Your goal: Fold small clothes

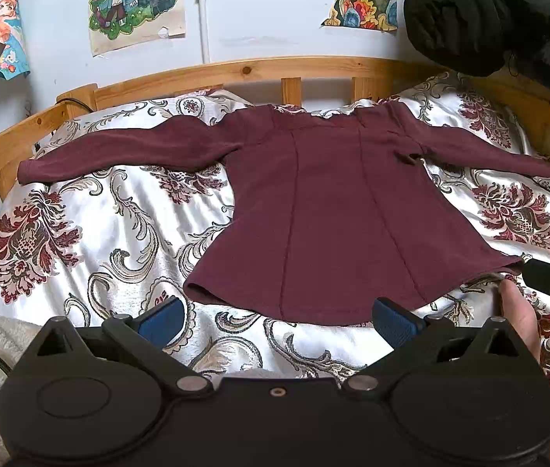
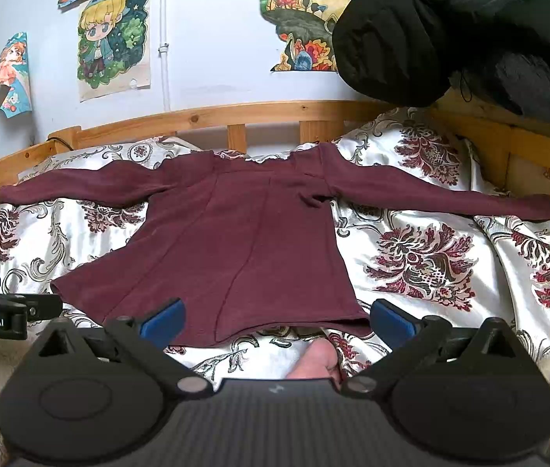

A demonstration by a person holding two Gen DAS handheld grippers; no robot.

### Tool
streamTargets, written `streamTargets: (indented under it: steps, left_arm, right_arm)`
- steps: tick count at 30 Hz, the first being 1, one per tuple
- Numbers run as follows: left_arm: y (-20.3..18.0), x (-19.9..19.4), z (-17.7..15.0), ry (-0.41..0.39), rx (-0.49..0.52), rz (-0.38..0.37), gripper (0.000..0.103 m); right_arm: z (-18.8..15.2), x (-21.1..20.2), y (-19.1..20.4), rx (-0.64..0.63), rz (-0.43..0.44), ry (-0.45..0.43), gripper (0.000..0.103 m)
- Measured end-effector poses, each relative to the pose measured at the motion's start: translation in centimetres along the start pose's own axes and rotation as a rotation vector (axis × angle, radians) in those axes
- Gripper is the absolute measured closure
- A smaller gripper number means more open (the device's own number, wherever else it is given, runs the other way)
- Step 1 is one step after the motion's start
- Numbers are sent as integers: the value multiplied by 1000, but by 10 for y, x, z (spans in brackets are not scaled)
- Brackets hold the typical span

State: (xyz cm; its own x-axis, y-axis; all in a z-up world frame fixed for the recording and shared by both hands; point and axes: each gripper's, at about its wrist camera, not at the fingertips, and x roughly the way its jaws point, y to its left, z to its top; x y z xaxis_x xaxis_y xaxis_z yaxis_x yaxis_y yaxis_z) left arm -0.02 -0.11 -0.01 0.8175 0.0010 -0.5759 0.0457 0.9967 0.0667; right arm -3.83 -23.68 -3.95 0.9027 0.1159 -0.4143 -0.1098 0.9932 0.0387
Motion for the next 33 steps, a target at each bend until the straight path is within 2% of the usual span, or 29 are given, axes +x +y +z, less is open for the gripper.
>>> streamTargets:
  steps: [14, 21, 25, 33]
  left_arm:
    - [-4, 2, -1, 19, 23, -7, 1]
    - [-6, 19, 4, 85, 55, -23, 1]
    - [-9, 32, 27, 118, 69, -60, 1]
    - [-24, 87, 97, 81, 113, -104, 1]
  right_arm:
    - [1, 5, -3, 9, -6, 15, 0]
    - [8, 15, -13, 84, -6, 60, 0]
    - [22, 19, -38, 186, -38, 47, 0]
    - [58, 48, -123, 363, -162, -1, 0]
